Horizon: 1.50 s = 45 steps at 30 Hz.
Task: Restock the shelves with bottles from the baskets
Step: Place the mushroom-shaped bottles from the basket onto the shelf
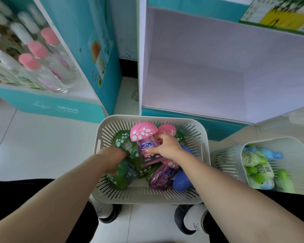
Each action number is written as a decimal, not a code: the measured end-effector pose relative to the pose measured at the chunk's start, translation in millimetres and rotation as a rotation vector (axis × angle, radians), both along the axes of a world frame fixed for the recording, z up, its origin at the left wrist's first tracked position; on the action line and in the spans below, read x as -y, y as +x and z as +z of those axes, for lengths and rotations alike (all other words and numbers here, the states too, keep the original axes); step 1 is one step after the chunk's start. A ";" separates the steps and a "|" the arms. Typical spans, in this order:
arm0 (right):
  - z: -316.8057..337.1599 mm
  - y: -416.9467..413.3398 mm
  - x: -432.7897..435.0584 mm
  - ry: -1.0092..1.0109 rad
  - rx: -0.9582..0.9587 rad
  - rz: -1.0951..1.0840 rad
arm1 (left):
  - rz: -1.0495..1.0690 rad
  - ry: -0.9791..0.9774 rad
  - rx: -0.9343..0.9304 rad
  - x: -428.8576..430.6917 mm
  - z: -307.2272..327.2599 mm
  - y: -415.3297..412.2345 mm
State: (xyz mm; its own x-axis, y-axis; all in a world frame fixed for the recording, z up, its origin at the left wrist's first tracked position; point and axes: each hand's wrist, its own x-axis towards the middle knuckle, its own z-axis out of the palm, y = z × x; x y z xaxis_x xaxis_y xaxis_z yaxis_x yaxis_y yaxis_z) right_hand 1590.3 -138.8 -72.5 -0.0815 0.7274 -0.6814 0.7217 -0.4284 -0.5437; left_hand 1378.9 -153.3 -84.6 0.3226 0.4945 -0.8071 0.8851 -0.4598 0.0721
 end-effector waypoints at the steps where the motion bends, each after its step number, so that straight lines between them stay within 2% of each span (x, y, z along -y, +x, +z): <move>1: 4.0 2.0 -0.2 0.005 -0.006 -0.009 | 0.002 0.008 0.006 0.2 3.8 0.1; 10: 59.7 20.3 1.0 0.120 -0.070 -0.126 | 0.157 0.181 0.154 -22.9 86.9 9.7; 19: 146.0 44.6 10.1 0.290 -0.189 -0.210 | 0.323 0.392 0.283 -30.2 194.6 20.1; 26: 211.1 67.4 25.7 0.461 -0.286 -0.274 | 0.519 0.540 0.486 -20.3 274.7 35.4; 31: 256.0 81.9 32.7 0.567 -0.289 -0.286 | 0.542 0.626 0.569 -14.8 324.3 51.8; 45: 354.6 129.0 24.1 0.803 -0.417 -0.425 | 0.560 0.831 0.952 -17.2 436.5 98.6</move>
State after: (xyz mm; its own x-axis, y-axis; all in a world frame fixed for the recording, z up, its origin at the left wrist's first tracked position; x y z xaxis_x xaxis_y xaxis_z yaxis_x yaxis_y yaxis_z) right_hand 1719.3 -162.9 282.0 0.1718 0.9839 0.0489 0.2791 -0.0010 -0.9603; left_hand 1477.6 -136.1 351.9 0.1788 0.9627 0.2029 0.7293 -0.2681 0.6295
